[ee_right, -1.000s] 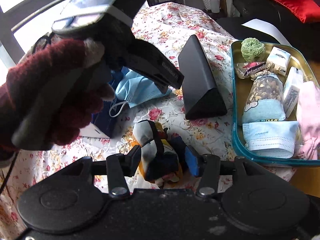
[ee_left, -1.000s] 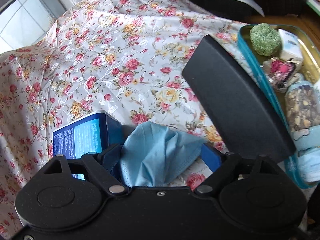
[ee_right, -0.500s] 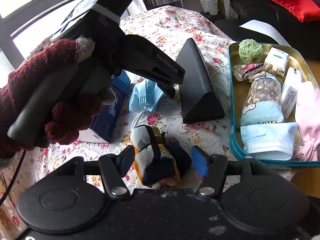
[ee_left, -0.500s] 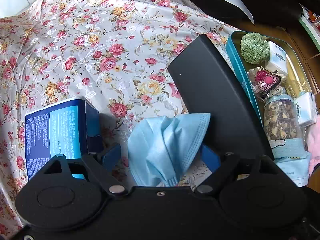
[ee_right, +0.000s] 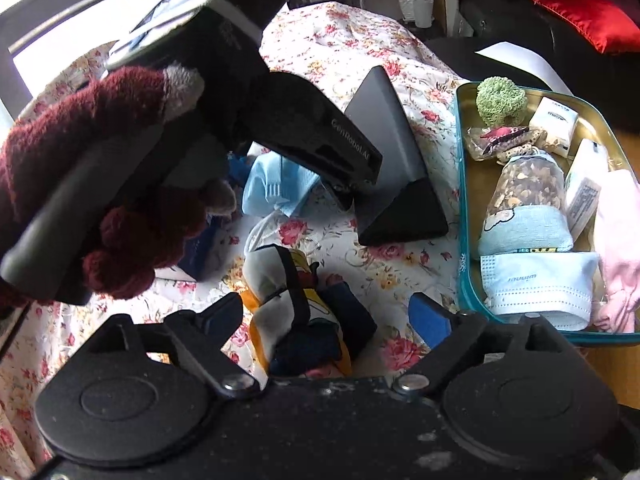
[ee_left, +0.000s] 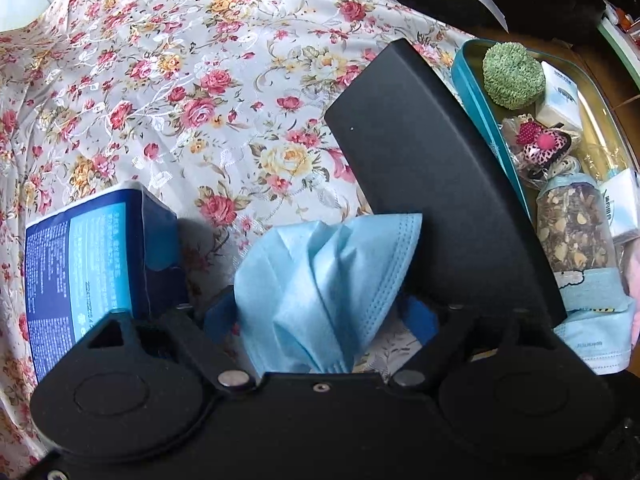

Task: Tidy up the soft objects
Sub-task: 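Lift the fabric bundle with the right tool while left tool lifts the blue mask, then carry the blue mask and fabric bundle over the gold tray with both tools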

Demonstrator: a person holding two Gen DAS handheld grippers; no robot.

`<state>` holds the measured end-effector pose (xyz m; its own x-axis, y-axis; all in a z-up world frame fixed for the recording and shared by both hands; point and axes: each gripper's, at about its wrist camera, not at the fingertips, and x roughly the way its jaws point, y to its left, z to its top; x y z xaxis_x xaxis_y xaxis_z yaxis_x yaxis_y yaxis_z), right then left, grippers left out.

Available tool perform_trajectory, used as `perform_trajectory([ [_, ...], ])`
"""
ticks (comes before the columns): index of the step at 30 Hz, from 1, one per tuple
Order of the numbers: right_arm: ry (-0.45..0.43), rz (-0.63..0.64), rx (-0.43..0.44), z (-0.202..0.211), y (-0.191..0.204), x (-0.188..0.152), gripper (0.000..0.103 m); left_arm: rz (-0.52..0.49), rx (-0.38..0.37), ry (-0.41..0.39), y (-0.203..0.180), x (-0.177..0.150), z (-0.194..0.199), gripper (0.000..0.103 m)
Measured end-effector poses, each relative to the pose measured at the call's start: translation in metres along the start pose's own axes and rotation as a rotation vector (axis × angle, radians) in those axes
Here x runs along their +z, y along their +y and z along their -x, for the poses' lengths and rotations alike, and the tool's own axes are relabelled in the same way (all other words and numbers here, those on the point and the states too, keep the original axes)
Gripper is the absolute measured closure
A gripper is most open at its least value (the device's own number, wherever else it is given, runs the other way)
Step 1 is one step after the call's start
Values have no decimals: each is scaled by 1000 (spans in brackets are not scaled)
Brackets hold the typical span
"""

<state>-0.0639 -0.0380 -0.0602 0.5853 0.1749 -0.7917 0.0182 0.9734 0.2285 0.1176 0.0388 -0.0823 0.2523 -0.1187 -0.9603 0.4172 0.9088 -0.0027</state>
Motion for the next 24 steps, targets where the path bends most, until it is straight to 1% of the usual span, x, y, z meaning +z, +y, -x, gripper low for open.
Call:
perform_trajectory([
  [1, 1, 4, -6, -1, 1, 0, 10, 1, -1, 0, 0, 1, 0, 46],
  [3, 4, 13, -11, -4, 4, -1, 9, 19, -25, -3, 4, 1, 4, 48],
  [4, 6, 16, -16, -5, 5, -1, 6, 27, -36, -4, 6, 0, 6, 49],
  [5, 9, 16, -25, -6, 6, -1, 2, 32, -40, -6, 8, -1, 8, 49],
  [10, 24, 34, -47, -13, 13, -3, 1, 50, -60, -34, 16, -10, 28, 49],
  [13, 35, 50, -65, -17, 16, -5, 1, 59, -63, -54, 21, -15, 42, 49],
  [18, 38, 57, -71, -19, 17, -5, 2, 66, -71, -99, 31, -24, 68, 49],
  [24, 50, 54, -82, -20, 19, -7, 5, 91, -65, -125, 52, -43, 88, 49],
])
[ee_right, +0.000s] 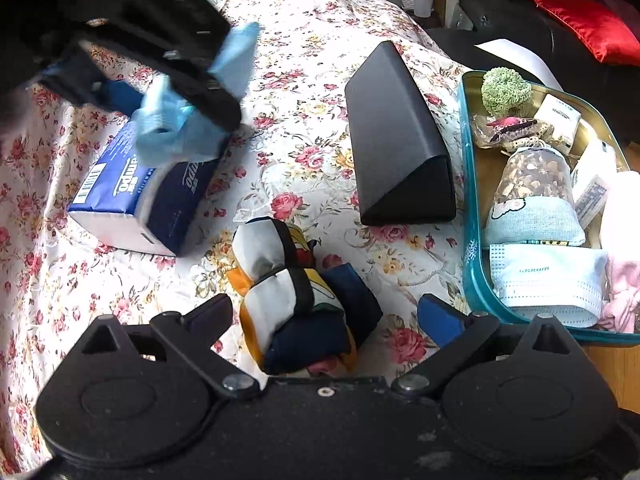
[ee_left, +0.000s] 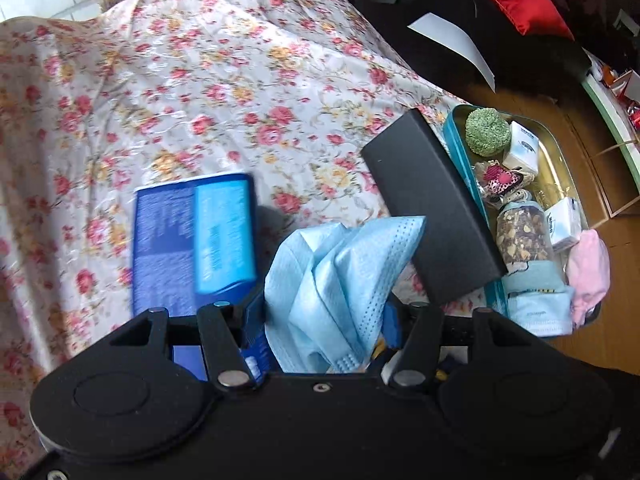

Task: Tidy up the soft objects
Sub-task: 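Carry the blue mask and fabric bundle over the gold tray with both tools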

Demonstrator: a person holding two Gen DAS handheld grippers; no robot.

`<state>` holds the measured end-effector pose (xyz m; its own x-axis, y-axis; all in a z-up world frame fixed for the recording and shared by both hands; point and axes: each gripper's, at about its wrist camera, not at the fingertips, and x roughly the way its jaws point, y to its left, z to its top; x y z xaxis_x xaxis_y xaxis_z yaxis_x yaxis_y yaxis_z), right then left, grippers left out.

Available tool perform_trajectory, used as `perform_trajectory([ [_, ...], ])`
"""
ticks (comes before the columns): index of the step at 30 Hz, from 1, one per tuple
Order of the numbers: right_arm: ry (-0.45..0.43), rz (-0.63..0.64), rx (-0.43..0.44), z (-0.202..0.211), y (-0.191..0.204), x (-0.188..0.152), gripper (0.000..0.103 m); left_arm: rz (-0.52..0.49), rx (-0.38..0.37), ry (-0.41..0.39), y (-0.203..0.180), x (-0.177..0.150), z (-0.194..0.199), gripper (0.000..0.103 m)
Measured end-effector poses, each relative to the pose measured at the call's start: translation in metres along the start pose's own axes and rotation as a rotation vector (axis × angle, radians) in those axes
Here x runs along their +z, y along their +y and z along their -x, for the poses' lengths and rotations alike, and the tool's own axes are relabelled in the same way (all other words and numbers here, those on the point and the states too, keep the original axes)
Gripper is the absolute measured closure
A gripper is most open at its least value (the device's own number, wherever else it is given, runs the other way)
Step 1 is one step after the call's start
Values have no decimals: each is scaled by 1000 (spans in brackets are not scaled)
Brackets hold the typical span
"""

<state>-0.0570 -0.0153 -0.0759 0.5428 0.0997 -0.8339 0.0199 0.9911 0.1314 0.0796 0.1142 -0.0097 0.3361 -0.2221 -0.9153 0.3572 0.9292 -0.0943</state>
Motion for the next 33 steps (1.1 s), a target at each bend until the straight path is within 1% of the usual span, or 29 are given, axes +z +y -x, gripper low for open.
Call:
perform_trajectory([
  [3, 3, 14, -5, -1, 4, -1, 9, 8, 5, -6, 10, -9, 10, 49],
  [4, 7, 18, -6, 0, 5, -2, 12, 10, 5, -9, 13, -11, 14, 49],
  [6, 17, 27, -4, 0, 8, -3, 23, 15, 6, -17, 18, -16, 20, 49],
  [7, 24, 33, -2, 0, 9, -4, 39, 18, 5, -19, 21, -18, 23, 49],
  [8, 31, 40, 5, 1, 10, -5, 53, 23, 5, -22, 23, -19, 25, 49],
  [9, 34, 45, 21, 2, 11, -5, 56, 28, 4, -24, 24, -21, 27, 49],
  [11, 25, 54, 30, 7, 14, -7, 59, 31, 1, -27, 26, -22, 30, 49],
  [15, 12, 30, 81, 22, 12, -9, 60, 33, -5, -34, 25, -25, 35, 49],
  [18, -36, 3, 110, 37, 9, -11, 60, 25, -8, -37, 23, -27, 38, 49],
  [21, -87, -58, 143, 54, 0, -14, 60, 8, -13, -37, 17, -29, 40, 49],
  [26, -189, -129, 99, 80, -18, -17, 60, -35, -32, -34, -1, -28, 40, 49],
  [28, -213, -171, 80, 86, -30, -17, 60, -57, -41, -35, -11, -27, 40, 49],
  [33, -269, -279, -2, 99, -61, -12, 60, -109, -66, -50, -40, -18, 41, 49],
])
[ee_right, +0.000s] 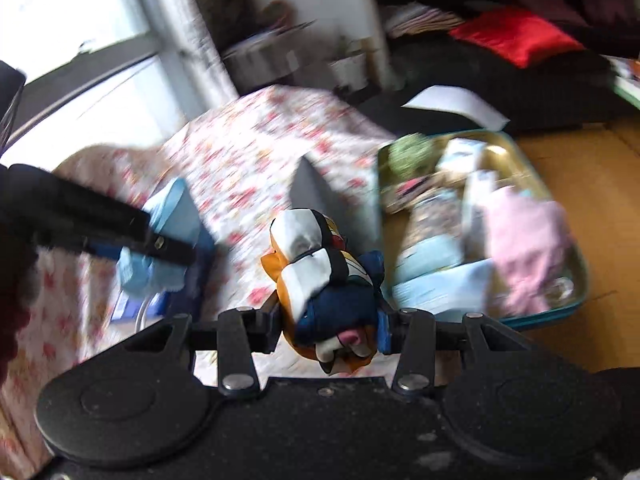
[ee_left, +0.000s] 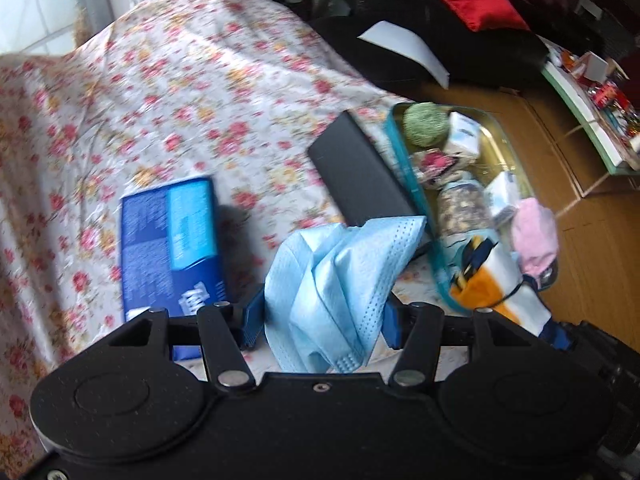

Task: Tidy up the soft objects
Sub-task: 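Carry the blue mask and fabric bundle over the gold tray with both tools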

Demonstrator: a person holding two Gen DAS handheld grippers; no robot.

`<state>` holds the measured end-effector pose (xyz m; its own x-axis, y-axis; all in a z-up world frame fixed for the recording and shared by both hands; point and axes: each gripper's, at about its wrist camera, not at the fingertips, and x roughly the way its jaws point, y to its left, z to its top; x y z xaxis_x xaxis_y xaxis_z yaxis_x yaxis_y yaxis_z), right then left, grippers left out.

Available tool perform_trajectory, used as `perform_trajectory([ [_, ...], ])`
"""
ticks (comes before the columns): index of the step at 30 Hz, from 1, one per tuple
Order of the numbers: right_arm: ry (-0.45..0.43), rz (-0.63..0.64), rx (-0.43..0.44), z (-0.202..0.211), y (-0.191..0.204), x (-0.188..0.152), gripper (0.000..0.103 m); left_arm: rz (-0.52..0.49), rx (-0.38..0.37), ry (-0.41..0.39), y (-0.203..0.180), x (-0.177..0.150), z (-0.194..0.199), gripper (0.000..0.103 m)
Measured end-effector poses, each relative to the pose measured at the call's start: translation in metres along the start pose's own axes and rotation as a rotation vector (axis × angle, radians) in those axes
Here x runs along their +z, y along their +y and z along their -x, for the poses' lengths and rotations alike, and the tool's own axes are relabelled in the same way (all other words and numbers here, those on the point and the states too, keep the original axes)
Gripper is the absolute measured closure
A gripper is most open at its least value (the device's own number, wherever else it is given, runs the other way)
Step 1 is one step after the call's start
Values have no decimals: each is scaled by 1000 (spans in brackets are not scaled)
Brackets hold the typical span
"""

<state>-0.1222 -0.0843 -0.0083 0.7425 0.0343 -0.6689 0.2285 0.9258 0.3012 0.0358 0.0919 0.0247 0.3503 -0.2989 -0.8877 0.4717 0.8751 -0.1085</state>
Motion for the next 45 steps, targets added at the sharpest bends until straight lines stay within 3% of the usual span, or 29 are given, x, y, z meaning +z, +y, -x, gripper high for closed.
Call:
perform_trajectory([
  [9, -32, -66, -158, 0, -45, 33, 60, -61, -57, -34, -51, 35, -10, 49],
  [19, -5, -109, -291, -25, -91, 88, 60, -74, -90, -9, -98, 83, -49, 49],
  [30, 13, -137, -331, -76, -116, 134, 60, -62, -101, 58, -127, 119, -102, 49],
  [36, -48, -223, -338, -89, -131, 132, 60, -59, -101, 70, -133, 123, -116, 50],
  [45, -12, -253, -383, -104, -148, 129, 60, -25, -20, 73, -131, 117, -137, 50],
])
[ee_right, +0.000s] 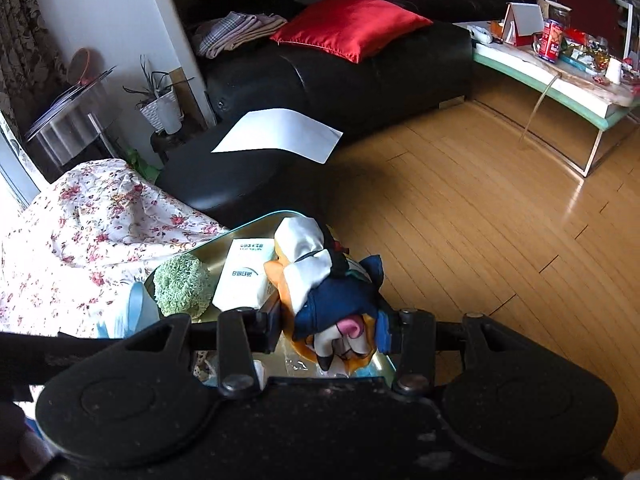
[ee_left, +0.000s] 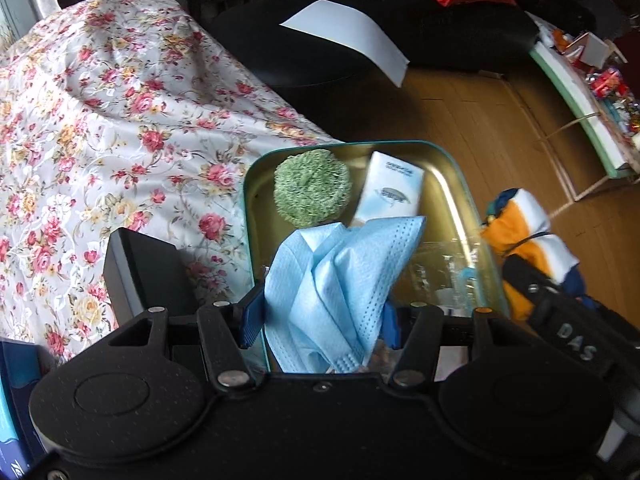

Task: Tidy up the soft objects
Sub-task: 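Carry the blue mask and fabric bundle over the gold tray with both tools, then open both tools to drop the mask and fabric bundle into the tray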

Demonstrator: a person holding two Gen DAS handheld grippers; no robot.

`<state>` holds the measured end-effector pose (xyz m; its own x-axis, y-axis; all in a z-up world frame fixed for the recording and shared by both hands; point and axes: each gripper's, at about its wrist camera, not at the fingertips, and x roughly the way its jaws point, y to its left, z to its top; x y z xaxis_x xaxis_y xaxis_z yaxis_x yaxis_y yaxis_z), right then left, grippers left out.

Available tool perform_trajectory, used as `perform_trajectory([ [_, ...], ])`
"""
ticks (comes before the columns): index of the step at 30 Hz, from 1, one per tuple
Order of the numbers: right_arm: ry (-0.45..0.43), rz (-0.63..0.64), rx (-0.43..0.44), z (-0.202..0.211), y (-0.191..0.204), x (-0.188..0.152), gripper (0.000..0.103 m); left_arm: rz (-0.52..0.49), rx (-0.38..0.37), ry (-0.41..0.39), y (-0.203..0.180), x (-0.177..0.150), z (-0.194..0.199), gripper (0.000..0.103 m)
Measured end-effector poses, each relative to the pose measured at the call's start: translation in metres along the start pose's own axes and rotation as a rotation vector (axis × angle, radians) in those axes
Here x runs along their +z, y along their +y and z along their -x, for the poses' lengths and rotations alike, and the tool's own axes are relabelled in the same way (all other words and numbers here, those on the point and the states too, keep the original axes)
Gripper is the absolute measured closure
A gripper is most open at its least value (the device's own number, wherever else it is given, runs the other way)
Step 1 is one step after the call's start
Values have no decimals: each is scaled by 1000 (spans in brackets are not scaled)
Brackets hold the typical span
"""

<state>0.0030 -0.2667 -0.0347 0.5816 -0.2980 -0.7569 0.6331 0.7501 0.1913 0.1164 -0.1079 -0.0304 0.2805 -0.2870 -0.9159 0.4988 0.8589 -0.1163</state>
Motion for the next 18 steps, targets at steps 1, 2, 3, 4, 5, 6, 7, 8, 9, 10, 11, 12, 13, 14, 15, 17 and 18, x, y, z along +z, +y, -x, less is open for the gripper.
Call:
perform_trajectory([
  [1, -1, 5, -2, -1, 0, 0, 60, -3, 9, -3, -1, 0, -1, 50],
  [2, -2, 10, -7, -1, 1, 0, 60, -6, 15, -5, -3, 0, -2, 50],
  [3, -5, 16, -11, -1, 2, 0, 60, -10, 21, -8, -4, 1, -3, 50],
  [4, -8, 20, -14, -1, 3, 0, 60, -13, 28, -13, -5, 1, -3, 50],
  [5, -10, 24, -16, -1, 4, 0, 60, -19, 39, -19, -6, 1, -3, 50],
  [6, -10, 26, -16, -1, 4, -1, 60, -26, 50, -27, -8, 2, -3, 50],
  [7, -10, 26, -16, -1, 4, -1, 60, -32, 59, -36, -9, 2, -3, 50],
  [8, -8, 24, -16, -1, 3, -1, 60, -37, 66, -42, -9, 2, -3, 50],
  [9, -7, 22, -14, -2, 3, -1, 60, -39, 69, -45, -9, 2, -3, 49],
  [10, -7, 21, -13, -2, 3, 0, 60, -39, 68, -44, -9, 3, -4, 49],
  [11, -9, 19, -11, -2, 2, 0, 60, -36, 66, -43, -9, 3, -4, 49],
  [12, -12, 18, -7, -2, 2, 0, 60, -34, 65, -42, -8, 3, -5, 49],
  [13, -15, 17, -3, -1, 1, 1, 60, -32, 64, -43, -8, 3, -5, 49],
  [14, -17, 17, 2, -1, 1, 1, 60, -30, 62, -44, -8, 3, -5, 49],
  [15, -21, 17, 7, -1, 2, 1, 60, -27, 57, -46, -8, 4, -6, 49],
  [17, -32, 20, 19, 1, 3, 2, 59, -24, 44, -50, -8, 5, -5, 49],
  [18, -37, 22, 25, 1, 4, 2, 59, -20, 39, -53, -8, 6, -6, 45],
])
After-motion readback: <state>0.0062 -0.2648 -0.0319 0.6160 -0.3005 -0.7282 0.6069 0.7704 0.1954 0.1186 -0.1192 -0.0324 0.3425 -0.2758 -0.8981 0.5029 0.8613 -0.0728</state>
